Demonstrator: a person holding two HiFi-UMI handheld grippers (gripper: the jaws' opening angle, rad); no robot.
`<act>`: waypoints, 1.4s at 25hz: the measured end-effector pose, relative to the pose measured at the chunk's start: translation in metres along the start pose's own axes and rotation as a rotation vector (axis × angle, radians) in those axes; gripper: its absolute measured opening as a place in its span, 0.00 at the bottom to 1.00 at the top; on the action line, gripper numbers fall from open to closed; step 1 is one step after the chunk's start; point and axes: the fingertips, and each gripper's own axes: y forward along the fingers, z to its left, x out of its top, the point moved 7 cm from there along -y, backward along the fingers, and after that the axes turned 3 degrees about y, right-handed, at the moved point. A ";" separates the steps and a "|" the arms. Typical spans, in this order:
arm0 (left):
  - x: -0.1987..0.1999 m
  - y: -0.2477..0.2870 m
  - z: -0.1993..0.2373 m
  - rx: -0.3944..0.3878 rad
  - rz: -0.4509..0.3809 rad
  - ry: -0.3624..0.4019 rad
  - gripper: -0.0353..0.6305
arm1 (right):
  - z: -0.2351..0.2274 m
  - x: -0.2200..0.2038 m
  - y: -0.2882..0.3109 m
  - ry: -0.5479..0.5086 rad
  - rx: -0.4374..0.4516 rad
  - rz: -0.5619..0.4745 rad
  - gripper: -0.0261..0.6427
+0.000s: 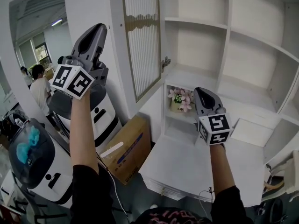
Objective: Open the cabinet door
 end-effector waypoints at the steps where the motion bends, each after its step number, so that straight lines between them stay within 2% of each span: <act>1: 0.006 -0.002 -0.003 0.012 -0.001 0.010 0.10 | 0.000 0.001 -0.002 0.002 -0.001 -0.002 0.06; 7: 0.042 0.011 -0.022 0.105 0.015 0.046 0.08 | -0.008 0.013 -0.022 0.005 -0.013 -0.023 0.06; 10: 0.056 0.023 -0.046 0.099 0.016 0.064 0.08 | -0.017 0.019 -0.039 0.006 -0.035 -0.036 0.06; 15: 0.066 0.052 -0.114 0.045 -0.002 0.084 0.08 | -0.046 0.027 -0.074 0.004 -0.100 -0.050 0.06; 17: 0.057 0.070 -0.146 0.007 -0.017 0.048 0.08 | -0.061 0.030 -0.091 0.001 -0.138 -0.051 0.06; 22: 0.012 0.120 -0.228 -0.092 -0.004 -0.107 0.08 | -0.100 0.036 -0.150 -0.027 -0.269 -0.030 0.06; 28: -0.018 0.166 -0.332 -0.208 0.002 -0.193 0.08 | -0.153 0.040 -0.225 -0.067 -0.452 0.002 0.06; 31: -0.028 0.190 -0.383 -0.263 -0.005 -0.277 0.08 | -0.182 0.039 -0.262 -0.077 -0.524 0.019 0.06; 35: -0.029 0.191 -0.422 -0.323 -0.001 -0.261 0.08 | -0.189 0.046 -0.296 -0.095 -0.598 0.020 0.06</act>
